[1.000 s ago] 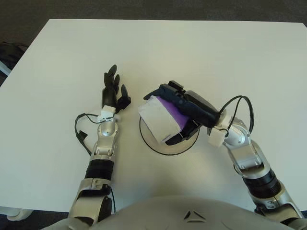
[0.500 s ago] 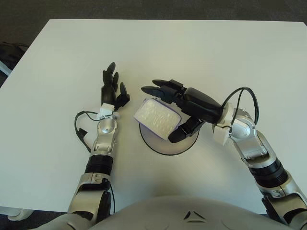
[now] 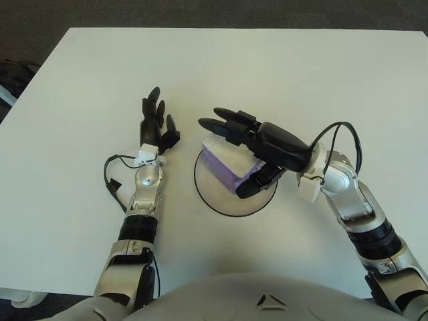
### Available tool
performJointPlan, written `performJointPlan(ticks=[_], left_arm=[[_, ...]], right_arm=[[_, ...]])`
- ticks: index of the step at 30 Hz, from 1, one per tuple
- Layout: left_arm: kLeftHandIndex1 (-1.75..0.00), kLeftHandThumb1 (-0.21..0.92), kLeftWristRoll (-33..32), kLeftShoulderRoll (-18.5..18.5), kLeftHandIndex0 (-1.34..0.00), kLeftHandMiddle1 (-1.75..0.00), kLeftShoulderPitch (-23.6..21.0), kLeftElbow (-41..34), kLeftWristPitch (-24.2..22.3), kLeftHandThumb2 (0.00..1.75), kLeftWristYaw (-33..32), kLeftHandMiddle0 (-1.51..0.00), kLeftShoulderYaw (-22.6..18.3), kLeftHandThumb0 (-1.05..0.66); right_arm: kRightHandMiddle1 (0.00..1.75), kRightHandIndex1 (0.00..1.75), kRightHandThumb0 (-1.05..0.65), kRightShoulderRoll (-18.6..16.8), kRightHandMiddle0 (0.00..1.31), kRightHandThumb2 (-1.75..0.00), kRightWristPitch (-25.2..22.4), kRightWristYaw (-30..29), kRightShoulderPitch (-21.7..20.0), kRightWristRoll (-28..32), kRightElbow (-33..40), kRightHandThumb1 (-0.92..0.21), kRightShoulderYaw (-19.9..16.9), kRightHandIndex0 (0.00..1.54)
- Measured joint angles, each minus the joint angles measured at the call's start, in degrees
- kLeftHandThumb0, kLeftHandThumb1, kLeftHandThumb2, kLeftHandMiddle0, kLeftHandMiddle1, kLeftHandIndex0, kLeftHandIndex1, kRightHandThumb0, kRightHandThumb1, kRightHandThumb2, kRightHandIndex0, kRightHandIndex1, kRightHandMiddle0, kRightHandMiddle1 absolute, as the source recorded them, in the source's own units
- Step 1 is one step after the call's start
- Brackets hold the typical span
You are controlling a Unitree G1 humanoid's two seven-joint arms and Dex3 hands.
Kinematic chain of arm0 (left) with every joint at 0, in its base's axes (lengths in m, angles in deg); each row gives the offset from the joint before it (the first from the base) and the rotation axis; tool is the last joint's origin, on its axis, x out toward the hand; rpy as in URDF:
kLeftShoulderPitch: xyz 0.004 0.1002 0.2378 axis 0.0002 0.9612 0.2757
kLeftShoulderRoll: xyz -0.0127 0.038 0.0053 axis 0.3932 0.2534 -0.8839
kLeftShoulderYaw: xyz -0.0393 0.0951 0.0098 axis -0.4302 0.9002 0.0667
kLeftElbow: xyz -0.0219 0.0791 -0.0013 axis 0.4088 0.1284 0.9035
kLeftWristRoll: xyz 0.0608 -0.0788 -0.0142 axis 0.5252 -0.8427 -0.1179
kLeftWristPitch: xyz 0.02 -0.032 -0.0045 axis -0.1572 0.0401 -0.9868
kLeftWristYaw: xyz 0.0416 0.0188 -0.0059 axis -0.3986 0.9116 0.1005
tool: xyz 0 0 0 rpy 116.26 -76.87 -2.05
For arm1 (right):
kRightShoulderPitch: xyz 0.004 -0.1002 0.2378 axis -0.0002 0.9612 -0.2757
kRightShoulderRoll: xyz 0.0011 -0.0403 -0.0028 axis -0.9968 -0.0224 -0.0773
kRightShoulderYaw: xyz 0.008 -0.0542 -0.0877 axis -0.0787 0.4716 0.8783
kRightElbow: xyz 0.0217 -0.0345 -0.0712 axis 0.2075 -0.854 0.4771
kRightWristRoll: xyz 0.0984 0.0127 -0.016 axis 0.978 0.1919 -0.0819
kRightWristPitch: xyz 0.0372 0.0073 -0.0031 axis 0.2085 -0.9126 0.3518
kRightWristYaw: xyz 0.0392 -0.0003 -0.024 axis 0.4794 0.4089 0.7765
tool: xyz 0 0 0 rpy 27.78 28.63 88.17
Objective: Put the tissue paper into the plate.
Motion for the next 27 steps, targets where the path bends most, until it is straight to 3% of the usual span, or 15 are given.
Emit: performJointPlan(ticks=[9,20,24,27], left_arm=[[-0.51,0.92,-0.76,0.18,0.00,0.00,-0.32,0.64,0.53,0.81,0.01,-0.33,-0.18,-0.76],[-0.52,0.92,-1.06,0.22,0.00,-0.01,1.70,-2.75,-0.11,0.85,0.36,-0.35,0.38,-0.73],[-0.51,0.92,-0.80,-0.05,0.00,-0.01,4.19,-6.22,-1.41,0.87,0.55,-0.34,1.11,-0.73],[-0.52,0.92,-0.65,-0.12,0.00,0.00,5.51,-8.29,-3.02,0.89,0.81,-0.34,1.46,-0.72]], right_arm=[[0.00,0.00,-1.05,0.04,0.00,-0.53,0.97,0.80,-1.47,2.85,-2.63,-0.92,-0.96,0.00],[0.00,0.00,-1.05,2.57,0.00,-0.48,1.74,5.83,-8.36,11.53,-8.61,-0.92,-5.24,0.00],[0.00,0.00,-1.05,2.72,0.00,-0.46,0.41,6.98,-9.61,13.53,-9.88,-0.92,-6.09,0.00],[0.00,0.00,-1.05,0.30,0.00,-0.49,-4.99,5.67,-9.79,16.68,-12.11,-0.92,-7.59,0.00]])
